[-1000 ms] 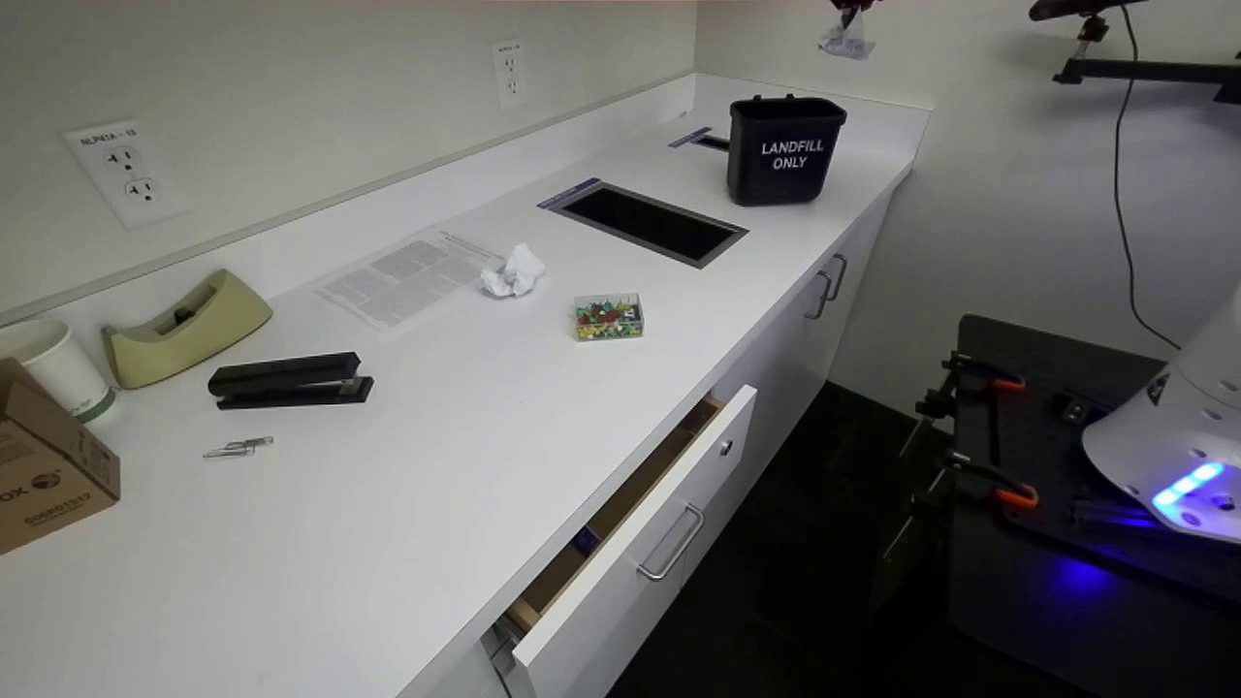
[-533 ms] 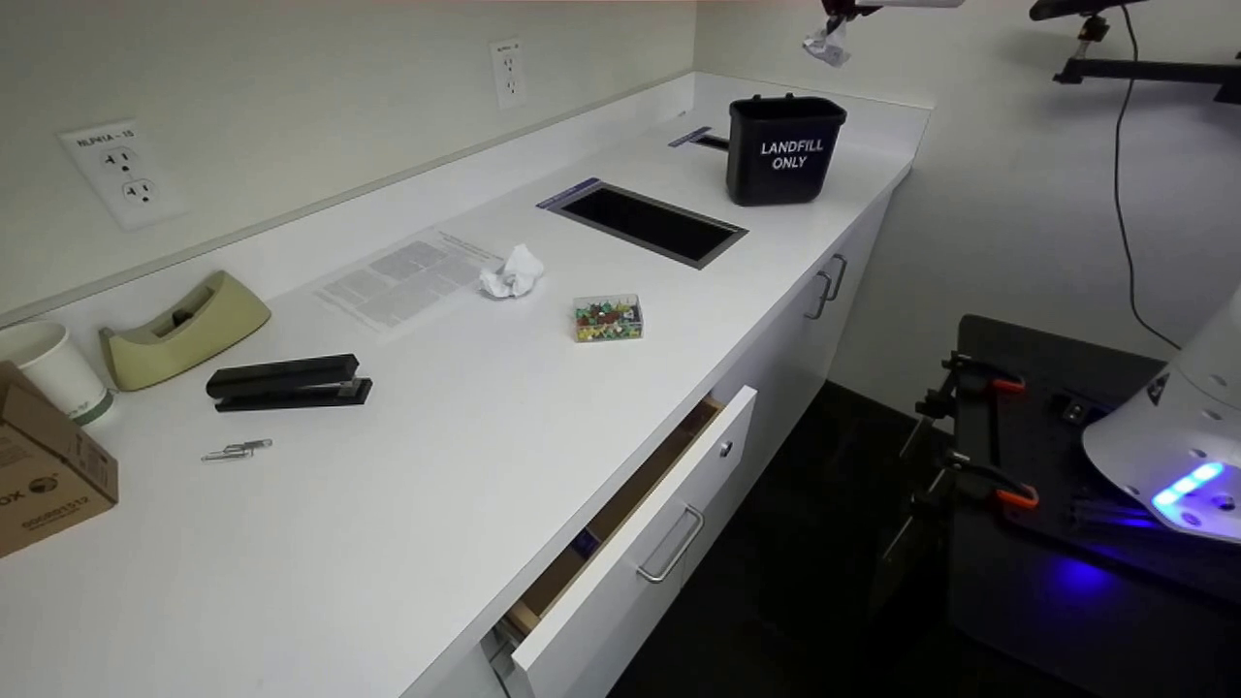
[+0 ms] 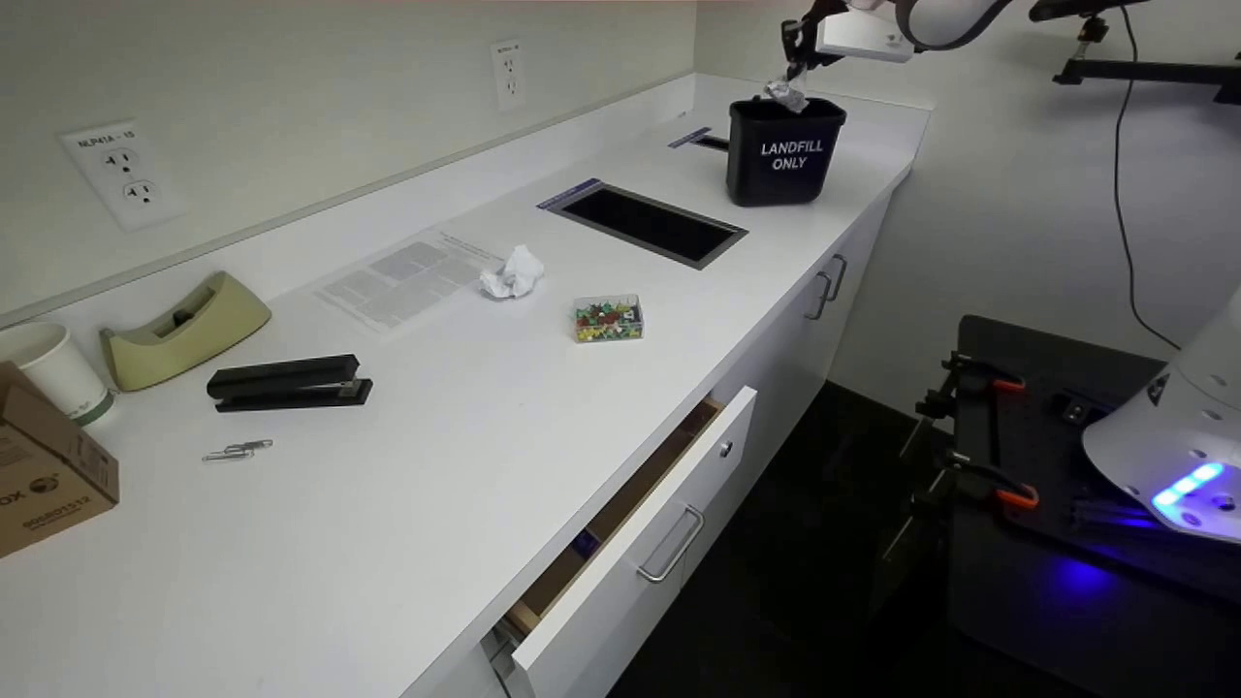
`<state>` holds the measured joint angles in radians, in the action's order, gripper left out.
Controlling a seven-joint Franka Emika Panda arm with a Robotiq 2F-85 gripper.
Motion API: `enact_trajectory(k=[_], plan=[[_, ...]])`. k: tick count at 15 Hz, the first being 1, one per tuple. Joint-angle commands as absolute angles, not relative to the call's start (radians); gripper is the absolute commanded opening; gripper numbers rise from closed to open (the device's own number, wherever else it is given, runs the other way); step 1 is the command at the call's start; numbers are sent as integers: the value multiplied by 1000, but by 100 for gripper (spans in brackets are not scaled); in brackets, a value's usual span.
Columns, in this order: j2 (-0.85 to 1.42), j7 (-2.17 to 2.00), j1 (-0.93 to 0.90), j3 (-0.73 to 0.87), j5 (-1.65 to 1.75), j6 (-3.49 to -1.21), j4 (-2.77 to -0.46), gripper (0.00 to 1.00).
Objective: Pick up one paper from the left side of the counter and put it in the bin
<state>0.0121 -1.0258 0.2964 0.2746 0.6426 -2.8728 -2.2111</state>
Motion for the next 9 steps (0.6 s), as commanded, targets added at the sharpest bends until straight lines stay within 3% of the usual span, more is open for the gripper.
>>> enact_trajectory(k=[1,9], plan=[[50,-980,297,271,581,-2885,-2175,43],[52,-977,299,272,574,-2875,-2147,100]])
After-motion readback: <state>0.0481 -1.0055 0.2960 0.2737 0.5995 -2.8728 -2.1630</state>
